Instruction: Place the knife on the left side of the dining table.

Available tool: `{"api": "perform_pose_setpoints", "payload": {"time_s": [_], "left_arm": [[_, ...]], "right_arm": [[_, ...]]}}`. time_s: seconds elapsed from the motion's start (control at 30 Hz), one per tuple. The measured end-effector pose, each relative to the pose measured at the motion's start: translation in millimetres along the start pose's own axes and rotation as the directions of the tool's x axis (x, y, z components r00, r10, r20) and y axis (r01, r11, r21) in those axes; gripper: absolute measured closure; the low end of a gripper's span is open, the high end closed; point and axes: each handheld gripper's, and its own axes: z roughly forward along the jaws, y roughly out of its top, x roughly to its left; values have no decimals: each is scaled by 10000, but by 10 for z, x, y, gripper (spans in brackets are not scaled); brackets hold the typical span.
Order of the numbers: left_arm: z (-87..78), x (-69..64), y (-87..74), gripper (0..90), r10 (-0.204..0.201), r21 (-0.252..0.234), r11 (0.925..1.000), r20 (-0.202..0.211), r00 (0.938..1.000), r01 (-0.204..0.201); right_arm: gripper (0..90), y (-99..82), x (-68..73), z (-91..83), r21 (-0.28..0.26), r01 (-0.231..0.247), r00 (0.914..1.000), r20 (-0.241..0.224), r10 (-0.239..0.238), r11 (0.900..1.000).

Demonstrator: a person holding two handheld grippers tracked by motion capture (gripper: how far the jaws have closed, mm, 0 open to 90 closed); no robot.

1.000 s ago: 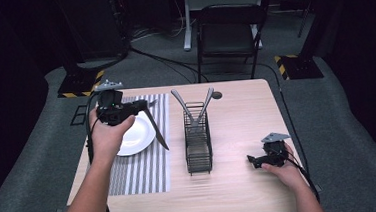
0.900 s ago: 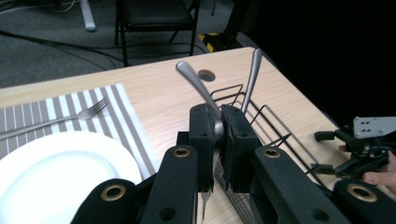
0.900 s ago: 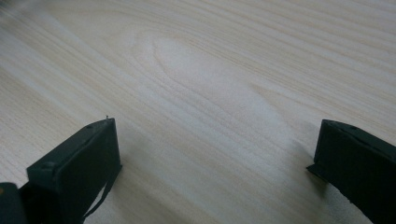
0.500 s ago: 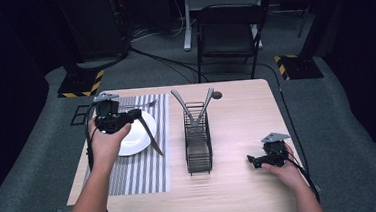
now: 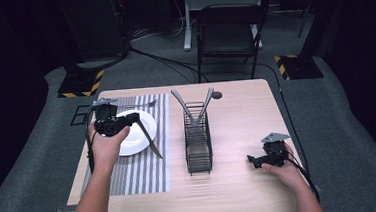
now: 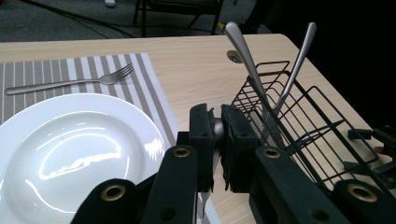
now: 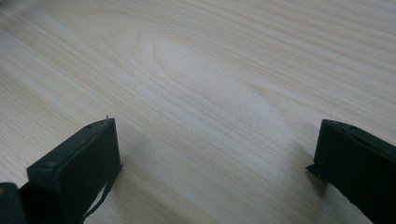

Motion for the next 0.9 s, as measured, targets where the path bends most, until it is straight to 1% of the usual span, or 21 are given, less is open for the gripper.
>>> {"api": "perform_pose_setpoints", "payload": {"time_s": [0.03,0.07,0.1,0.17,0.2,0.27,0.3,0.33,0.37,0.4,0.43,0.47,0.5,0.53,0.6,0.67,0.77,0.9], "left_arm": [[6,19,-10,835,65,30,10000,-25,10000,-65],[4,27,-25,835,-97,-66,9999,1,10000,97],[-2,49,-32,835,-66,-99,9999,15,10000,66],[-15,69,-46,835,-231,-138,9996,14,9997,231],[-23,88,-51,835,-192,-129,9997,-5,9998,192],[-42,110,-66,833,-358,-147,9993,-106,9993,357],[-53,133,-74,832,-325,-143,9994,-158,9993,323],[-64,146,-87,831,-431,-176,9989,-213,9988,427],[-77,161,-99,830,-558,-171,9983,-237,9982,554],[-88,186,-113,828,-506,-222,9985,-304,9983,499],[-100,198,-129,826,-673,-249,9975,-364,9971,664],[-115,223,-144,823,-678,-228,9975,-393,9969,669],[-124,240,-161,821,-794,-321,9964,-454,9958,780],[-138,260,-178,819,-834,-327,9961,-507,9952,818],[-166,302,-213,814,-987,-339,9947,-601,9933,968],[-191,353,-249,810,-1122,-381,9932,-609,9918,1100],[-228,441,-303,804,-1396,-354,9899,-660,9880,1375],[-257,536,-376,793,-1630,-439,9861,-767,9836,1600]], "right_arm": [[0,0,1,1,5,-12,10000,-16,12,10000],[0,0,1,1,6,-10,10000,-12,10,10000],[0,0,0,0,6,-5,10000,-13,5,10000],[0,1,4,1,8,-26,10000,50,26,10000],[0,0,1,0,6,-6,10000,-14,6,10000],[0,1,4,0,13,-28,10000,44,28,10000],[0,0,1,0,3,-10,10000,-14,10,10000],[0,1,3,0,1,-15,10000,60,15,10000],[0,0,1,1,3,-8,10000,-14,8,10000],[0,1,4,1,10,-27,10000,45,27,10000],[0,0,2,0,4,-13,10000,45,13,10000],[0,1,3,1,12,-24,10000,34,24,10000],[0,0,1,1,9,-13,10000,-23,13,10000],[0,1,4,0,12,-25,10000,45,25,10000],[0,0,0,0,-2,6,10000,1,-6,10000],[0,1,4,1,12,-25,10000,43,25,10000],[0,1,-1,0,2,-9,10000,-17,9,10000],[0,-1,-4,3,-33,37,10000,0,-37,10000]]}}
